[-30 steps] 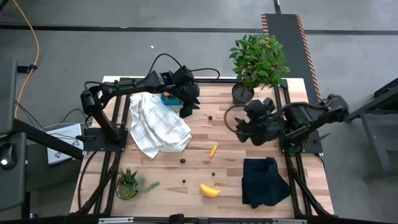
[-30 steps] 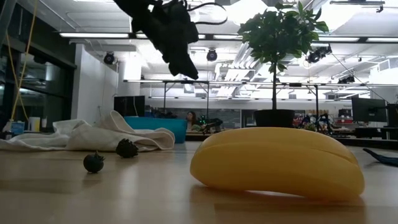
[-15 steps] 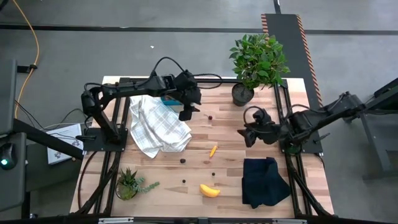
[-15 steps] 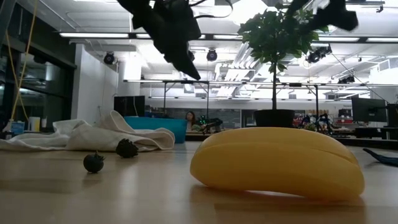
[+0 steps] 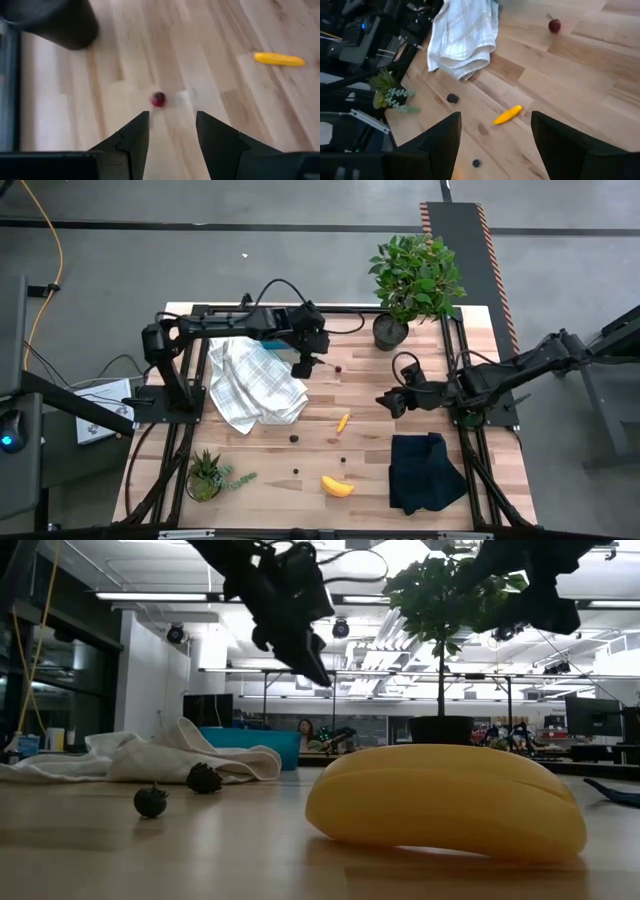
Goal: Pick and placing Produce into tupperware
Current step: Put the red cherry into the blue bin
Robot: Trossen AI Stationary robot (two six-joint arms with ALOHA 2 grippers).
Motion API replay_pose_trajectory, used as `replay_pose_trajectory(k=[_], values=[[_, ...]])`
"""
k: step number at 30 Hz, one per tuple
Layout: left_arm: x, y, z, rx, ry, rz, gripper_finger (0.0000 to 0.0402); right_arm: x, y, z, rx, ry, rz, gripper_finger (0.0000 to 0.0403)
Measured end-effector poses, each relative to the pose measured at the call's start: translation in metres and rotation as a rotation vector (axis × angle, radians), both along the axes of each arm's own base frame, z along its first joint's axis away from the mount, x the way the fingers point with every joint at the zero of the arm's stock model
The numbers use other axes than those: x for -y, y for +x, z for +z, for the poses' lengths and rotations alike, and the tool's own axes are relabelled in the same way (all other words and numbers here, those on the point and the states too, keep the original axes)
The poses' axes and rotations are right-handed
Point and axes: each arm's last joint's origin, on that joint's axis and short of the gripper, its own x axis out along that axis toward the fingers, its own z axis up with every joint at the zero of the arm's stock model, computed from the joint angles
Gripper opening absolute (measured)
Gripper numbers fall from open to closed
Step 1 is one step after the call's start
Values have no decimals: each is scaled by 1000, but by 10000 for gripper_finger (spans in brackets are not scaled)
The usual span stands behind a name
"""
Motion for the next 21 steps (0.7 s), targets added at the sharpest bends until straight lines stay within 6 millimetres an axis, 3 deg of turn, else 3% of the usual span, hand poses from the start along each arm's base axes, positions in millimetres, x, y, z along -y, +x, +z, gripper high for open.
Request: replay_pose_trajectory(k=[10,21], values=[[-5,12,-37,-72,-68,-12,150,14,5,2,26,4,-65,218],[-7,15,-45,-73,-110,41,150,21,7,2,21,-28,-76,215]])
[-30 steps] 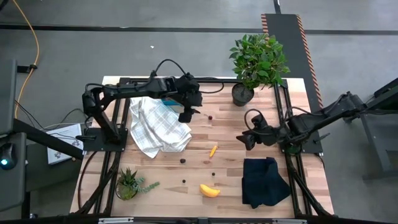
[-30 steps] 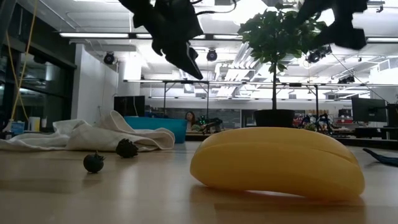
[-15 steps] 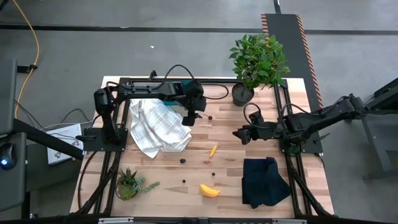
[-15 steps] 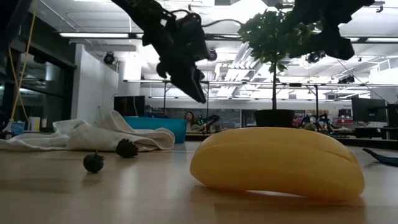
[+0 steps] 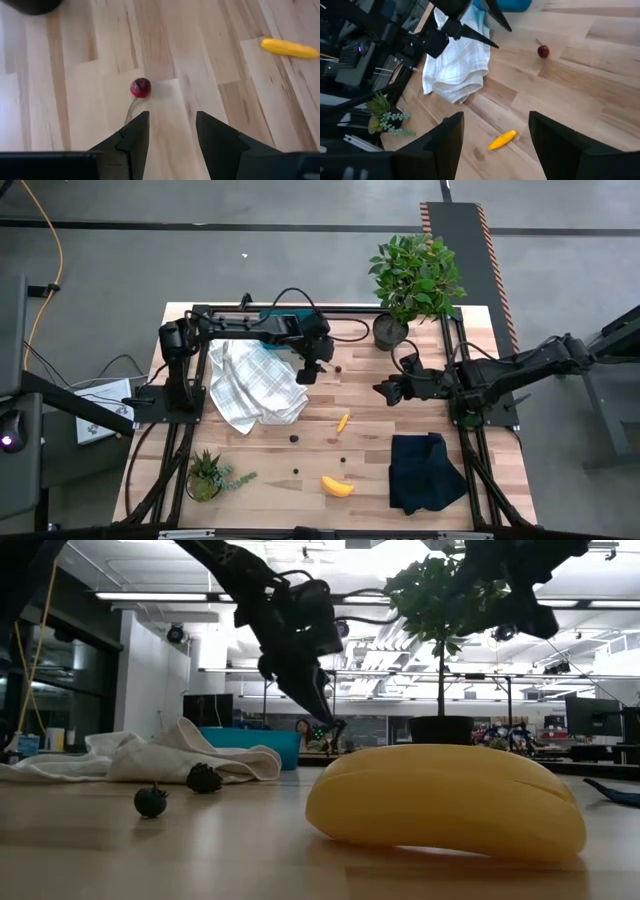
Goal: Pick and placing Produce into tupperware
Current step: Put the red cherry into the blue bin
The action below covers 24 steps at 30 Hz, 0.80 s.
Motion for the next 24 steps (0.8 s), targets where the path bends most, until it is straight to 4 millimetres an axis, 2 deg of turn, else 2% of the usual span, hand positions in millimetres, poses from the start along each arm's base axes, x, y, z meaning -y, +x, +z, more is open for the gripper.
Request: replay_pose_trajectory(k=[9,24], values=[[-4,7,5,77,-26,139,150,3,1,-1,-25,-2,81,215],[-11,16,-15,80,-208,479,150,2,1,-1,-38,-15,144,215]])
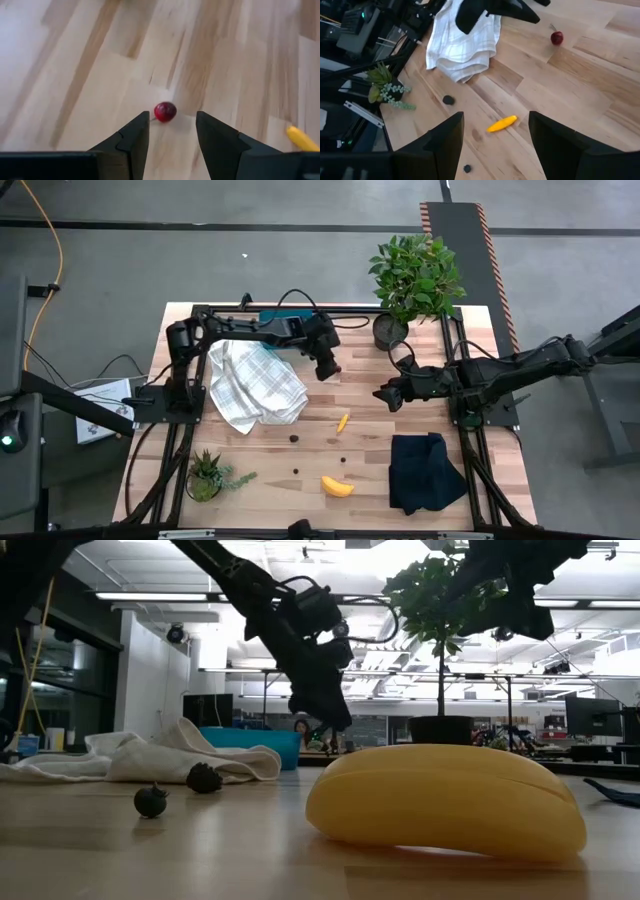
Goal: Pick and placing Produce into tupperware
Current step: Put the red cherry into the blue bin
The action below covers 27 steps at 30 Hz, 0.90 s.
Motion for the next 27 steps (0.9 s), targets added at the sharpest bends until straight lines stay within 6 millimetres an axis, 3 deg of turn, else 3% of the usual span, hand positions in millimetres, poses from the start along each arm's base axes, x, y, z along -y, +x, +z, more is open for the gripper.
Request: replay_pose_trajectory(k=[3,11,17,22,27], values=[[0,1,-1,14,-36,13,150,0,0,0,-4,-5,19,215],[5,11,13,76,124,-276,150,-1,0,-1,-16,2,61,215],[1,15,13,1,212,-393,150,-2,-1,0,-19,24,77,215],[0,17,0,-103,181,-471,150,-2,-4,1,-17,28,75,215],[-2,21,1,-104,207,-502,150,-1,-5,2,-10,41,66,215]])
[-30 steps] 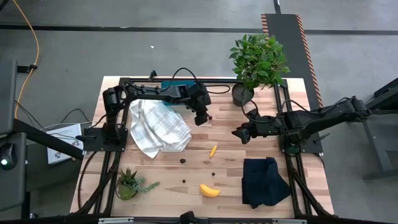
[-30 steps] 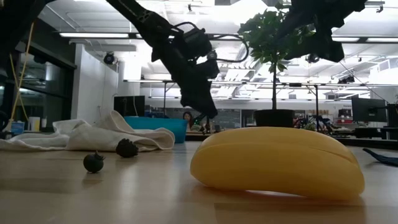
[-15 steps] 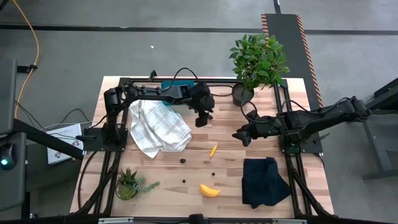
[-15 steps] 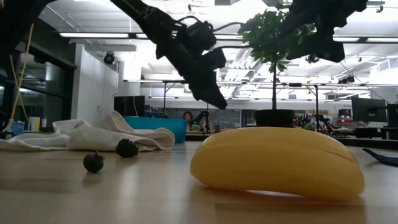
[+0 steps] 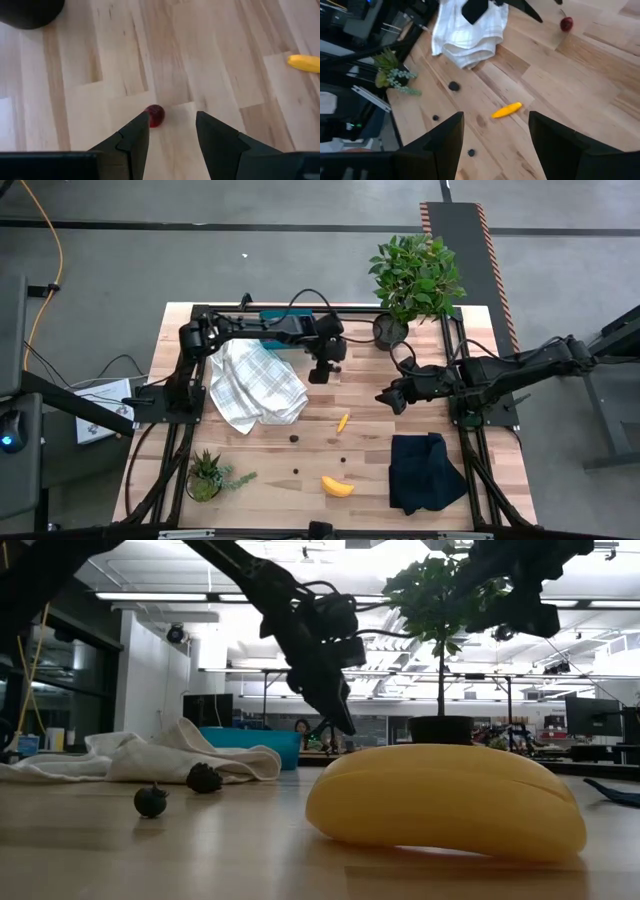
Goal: Pick and placing Produce into tupperware
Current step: Put the red cherry into the blue bin
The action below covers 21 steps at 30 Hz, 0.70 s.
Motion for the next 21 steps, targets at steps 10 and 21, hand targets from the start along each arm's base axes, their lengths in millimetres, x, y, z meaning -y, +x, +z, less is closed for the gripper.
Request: replay_pose_trajectory(k=[10,21], values=[[-1,-1,-1,-31,94,-71,150,0,-1,0,1,9,-7,215],[-2,1,-6,-37,109,-87,150,0,-1,0,2,13,-14,215]])
